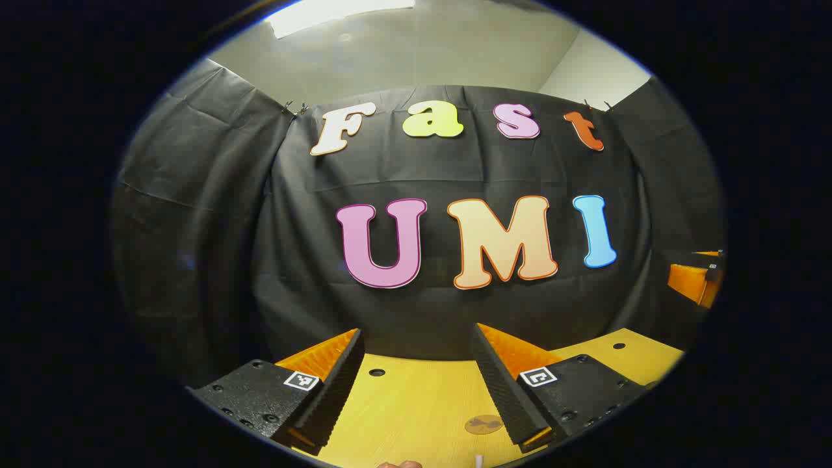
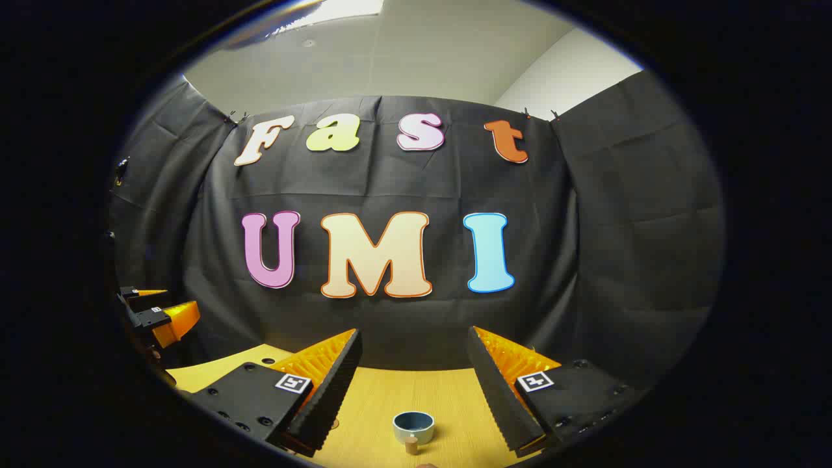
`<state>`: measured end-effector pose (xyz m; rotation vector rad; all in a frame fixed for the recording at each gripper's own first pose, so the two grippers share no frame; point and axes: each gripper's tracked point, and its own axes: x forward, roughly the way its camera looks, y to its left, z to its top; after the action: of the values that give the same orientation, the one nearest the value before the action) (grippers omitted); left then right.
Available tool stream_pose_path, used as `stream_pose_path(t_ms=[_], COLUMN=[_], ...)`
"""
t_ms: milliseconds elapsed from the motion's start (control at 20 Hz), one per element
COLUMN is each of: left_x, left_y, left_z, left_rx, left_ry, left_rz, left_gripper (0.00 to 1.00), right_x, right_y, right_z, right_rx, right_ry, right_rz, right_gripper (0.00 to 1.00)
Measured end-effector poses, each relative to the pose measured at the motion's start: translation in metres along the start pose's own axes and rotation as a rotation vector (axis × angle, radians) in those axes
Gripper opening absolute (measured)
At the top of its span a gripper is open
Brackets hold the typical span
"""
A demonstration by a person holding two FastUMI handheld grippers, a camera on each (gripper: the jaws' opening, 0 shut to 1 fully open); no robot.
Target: Put the toothbrush and toothpaste on the desktop into the cup, then pick up the cup and place it on the coaster on the desktop.
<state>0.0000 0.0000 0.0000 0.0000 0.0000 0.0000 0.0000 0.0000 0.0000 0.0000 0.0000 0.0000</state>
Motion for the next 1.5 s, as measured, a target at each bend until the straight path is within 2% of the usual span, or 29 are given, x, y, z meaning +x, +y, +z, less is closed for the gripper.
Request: stream_pose_path(t_ms=[100,150,200,300,350,400,1000,1150,1500], left_x=[-0.002,-0.002,-0.002,-0.002,-0.001,-0.002,-0.004,-0.004,-0.006], left_y=[0.003,0.003,0.003,0.004,0.003,0.003,0.010,0.009,0.012], left_z=[0.000,0.000,0.000,0.001,0.002,0.002,-0.002,-0.003,-0.005], left_rx=[0.005,0.009,0.012,0.020,0.024,0.024,0.012,0.010,0.026], left_ry=[0.000,-0.001,-0.001,-0.004,-0.006,-0.008,-0.014,-0.010,-0.002], left_rz=[0.005,0.005,0.005,0.006,0.005,0.003,0.020,0.019,0.029], left_gripper=[0.95,0.99,0.95,0.95,0.99,0.95,0.95,0.96,0.95], right_x=[-0.002,-0.002,-0.002,-0.003,-0.003,-0.003,-0.008,-0.008,-0.029], right_y=[0.002,0.005,0.006,0.007,0.008,0.009,0.025,0.024,0.006], right_z=[-0.002,-0.003,-0.005,-0.011,-0.014,-0.018,-0.046,-0.077,-0.190], right_rx=[-0.007,-0.010,-0.014,-0.021,-0.025,-0.030,-0.063,-0.076,-0.106], right_ry=[0.003,0.005,0.007,0.022,0.032,0.042,0.109,0.177,0.455], right_rz=[0.011,0.019,0.023,0.032,0.036,0.042,0.082,0.079,0.039], right_gripper=[0.99,0.99,0.99,0.99,0.99,0.99,0.99,0.99,1.00])
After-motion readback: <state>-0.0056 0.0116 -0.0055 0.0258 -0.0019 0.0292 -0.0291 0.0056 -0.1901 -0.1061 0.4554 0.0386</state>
